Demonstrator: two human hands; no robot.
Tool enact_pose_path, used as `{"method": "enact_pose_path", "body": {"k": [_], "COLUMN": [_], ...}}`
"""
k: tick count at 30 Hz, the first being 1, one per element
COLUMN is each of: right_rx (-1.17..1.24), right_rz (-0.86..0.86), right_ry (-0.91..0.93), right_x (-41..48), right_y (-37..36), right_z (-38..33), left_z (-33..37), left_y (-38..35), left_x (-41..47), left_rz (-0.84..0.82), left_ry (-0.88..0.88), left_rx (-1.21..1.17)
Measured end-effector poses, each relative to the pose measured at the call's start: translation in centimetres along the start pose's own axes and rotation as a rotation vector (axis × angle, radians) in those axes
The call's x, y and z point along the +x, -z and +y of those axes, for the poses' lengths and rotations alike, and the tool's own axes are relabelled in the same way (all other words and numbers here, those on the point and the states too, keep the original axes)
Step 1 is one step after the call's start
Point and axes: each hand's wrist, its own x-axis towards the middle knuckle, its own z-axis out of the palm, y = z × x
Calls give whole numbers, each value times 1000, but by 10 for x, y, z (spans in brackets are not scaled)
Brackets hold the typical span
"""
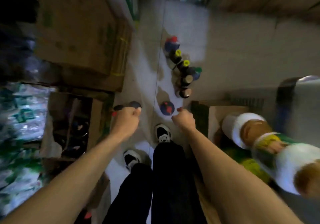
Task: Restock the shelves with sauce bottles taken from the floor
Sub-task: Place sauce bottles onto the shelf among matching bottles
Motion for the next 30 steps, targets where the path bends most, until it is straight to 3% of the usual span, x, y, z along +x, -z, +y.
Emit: {"method": "enact_pose_path", "body": {"k": [7,11,13,17,19,22,24,30], "right_rx": [-439,-357,-277,56,140,361,525,887], "right_rz": [249,389,277,-124,-299,-463,-616,-797], "right_ry": [283,458,449,444,559,615,660,691], "right_x": [190,208,204,174,154,137,128,114], "right_y": [-128,-132,-112,-39,-5,19,20,6], "right_z": [54,54,42,5,-18,-51,-73,-100], "left_z": [-138,-150,-142,-102,-85,-70,-63,-62], "left_y": [-104,-136,-140,-123,-102,-68,-58,-50], "left_x": [152,161,162,170,172,162,150,132], "left_rz": [-82,-68,-77,-114,-309,-771,-906,-779], "left_ry": [-38,-80,-86,-212,-235,-187,-225,-266], "left_rx": [-14,-91,-104,-60,-167,-523,-660,-912]}}
